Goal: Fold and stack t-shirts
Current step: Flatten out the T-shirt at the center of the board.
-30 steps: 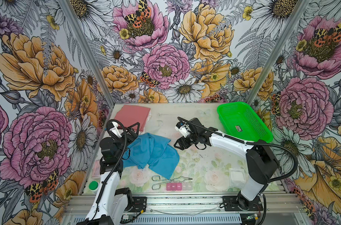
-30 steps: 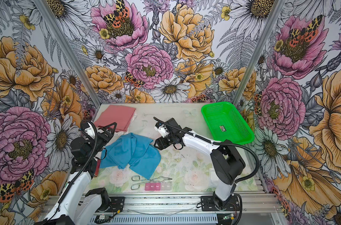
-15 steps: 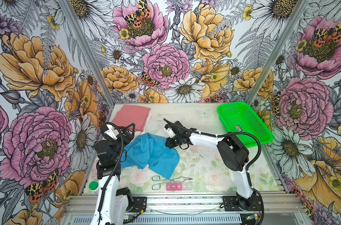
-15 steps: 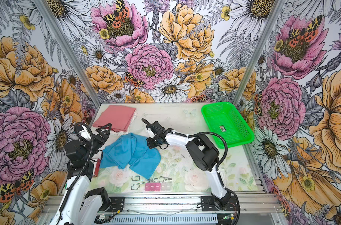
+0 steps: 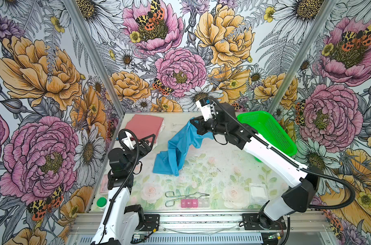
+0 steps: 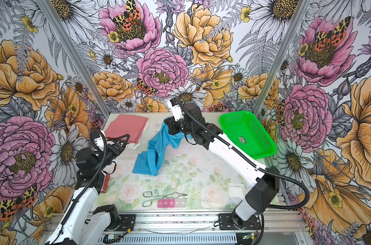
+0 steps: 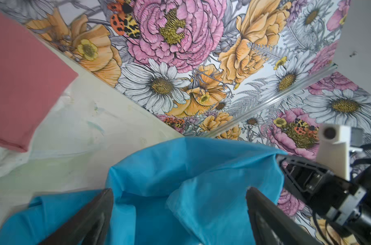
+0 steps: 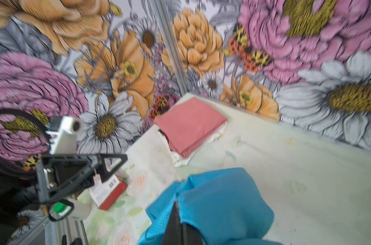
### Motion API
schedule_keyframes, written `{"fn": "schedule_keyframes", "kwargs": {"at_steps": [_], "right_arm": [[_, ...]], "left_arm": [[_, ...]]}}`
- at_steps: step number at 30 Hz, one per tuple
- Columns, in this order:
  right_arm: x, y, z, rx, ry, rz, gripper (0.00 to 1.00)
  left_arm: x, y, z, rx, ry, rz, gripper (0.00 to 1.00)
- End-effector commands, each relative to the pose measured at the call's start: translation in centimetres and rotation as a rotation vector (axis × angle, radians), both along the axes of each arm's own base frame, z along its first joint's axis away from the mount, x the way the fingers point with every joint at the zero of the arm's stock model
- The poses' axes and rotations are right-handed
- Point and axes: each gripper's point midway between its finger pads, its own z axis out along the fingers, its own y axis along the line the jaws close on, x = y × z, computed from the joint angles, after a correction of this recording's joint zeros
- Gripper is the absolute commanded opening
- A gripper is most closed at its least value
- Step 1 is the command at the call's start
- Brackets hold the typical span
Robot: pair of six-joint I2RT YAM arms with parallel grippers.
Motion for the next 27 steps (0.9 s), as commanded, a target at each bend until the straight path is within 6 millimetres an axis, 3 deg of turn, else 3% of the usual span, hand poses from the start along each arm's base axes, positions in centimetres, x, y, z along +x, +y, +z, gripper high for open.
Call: {"fn": "schedule_keyframes", "kwargs": {"at_steps": [1, 5, 10, 19, 27], "right_arm": [[-1.4, -0.7, 3.0, -0.031, -0.073, 0.032, 0.00], [-1.0, -1.4, 4.3, -0.033, -0.099, 0.003, 0.00], [0.0, -2.0, 3.0, -0.071, -0.058, -0.034, 0.00], [-0.9, -1.8, 0.4, -0.098, 0.014, -0.010, 0.00], [-2.1, -0.7, 0.2, -0.096, 0.020, 0.036, 0.00]], "left_arm": [[-1.4, -4.5, 4.4, 0.062, -0.175, -0.180, 0.99], [-4.2, -10.4, 6.1, 0.102, -0.284, -0.415, 0.99], [-7.1, -13.9, 7.6, 0.108, -0.365, -0.575, 0.99], [-5.1, -14.2, 5.9, 0.280, -0.319, -0.464, 0.89], [-2.4, -15.9, 3.4, 0.591, -0.251, -0.360, 0.72]]}}
